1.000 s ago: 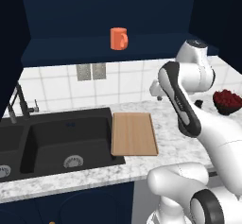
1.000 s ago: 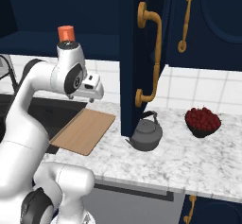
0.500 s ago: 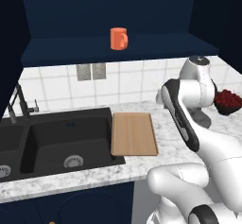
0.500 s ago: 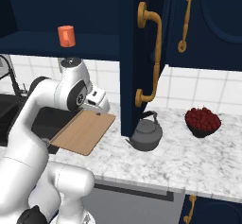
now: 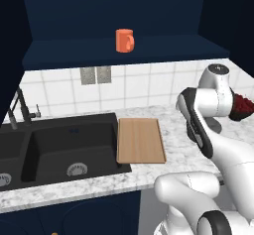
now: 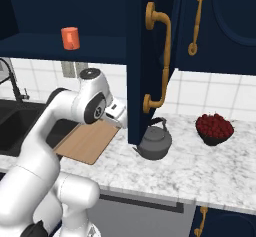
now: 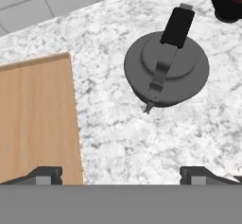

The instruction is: Pick the kettle from the counter and place it on the tray. Then pick the mug from the cabinet and place it on the tray. Then close the cabinet doors.

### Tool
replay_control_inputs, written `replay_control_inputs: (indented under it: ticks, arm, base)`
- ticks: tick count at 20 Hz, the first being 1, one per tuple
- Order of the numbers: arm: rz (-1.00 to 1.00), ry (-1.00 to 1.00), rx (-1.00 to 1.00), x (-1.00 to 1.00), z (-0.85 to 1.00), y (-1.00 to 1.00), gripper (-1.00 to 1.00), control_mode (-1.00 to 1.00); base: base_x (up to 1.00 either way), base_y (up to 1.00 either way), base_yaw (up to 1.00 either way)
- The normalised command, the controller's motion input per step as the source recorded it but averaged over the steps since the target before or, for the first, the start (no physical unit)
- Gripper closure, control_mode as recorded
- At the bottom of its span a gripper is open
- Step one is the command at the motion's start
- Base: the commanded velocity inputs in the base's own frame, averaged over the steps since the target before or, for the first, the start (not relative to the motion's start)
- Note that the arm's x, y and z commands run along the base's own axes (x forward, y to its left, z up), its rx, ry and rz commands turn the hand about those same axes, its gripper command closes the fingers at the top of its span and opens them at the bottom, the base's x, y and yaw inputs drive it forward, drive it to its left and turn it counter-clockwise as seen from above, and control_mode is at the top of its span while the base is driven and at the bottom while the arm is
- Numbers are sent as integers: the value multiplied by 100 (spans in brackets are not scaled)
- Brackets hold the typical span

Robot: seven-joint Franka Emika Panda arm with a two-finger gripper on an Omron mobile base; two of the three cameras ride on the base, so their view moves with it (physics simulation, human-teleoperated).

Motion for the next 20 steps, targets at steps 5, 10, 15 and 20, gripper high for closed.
replay_control_inputs:
  ticks: [5, 10, 15, 20]
  arm:
    - [-6, 2, 1, 14, -13, -44, -100, -100]
    - [-3, 1, 3, 16, -17, -42, -100, -100]
    - [-5, 0, 1, 4, -19, -39, -100, -100]
    - [-5, 5, 0, 26, -21, -36, -100, -100]
  base:
    - [0, 0, 0]
    - [0, 0, 0]
    - [0, 0, 0]
    - [0, 0, 0]
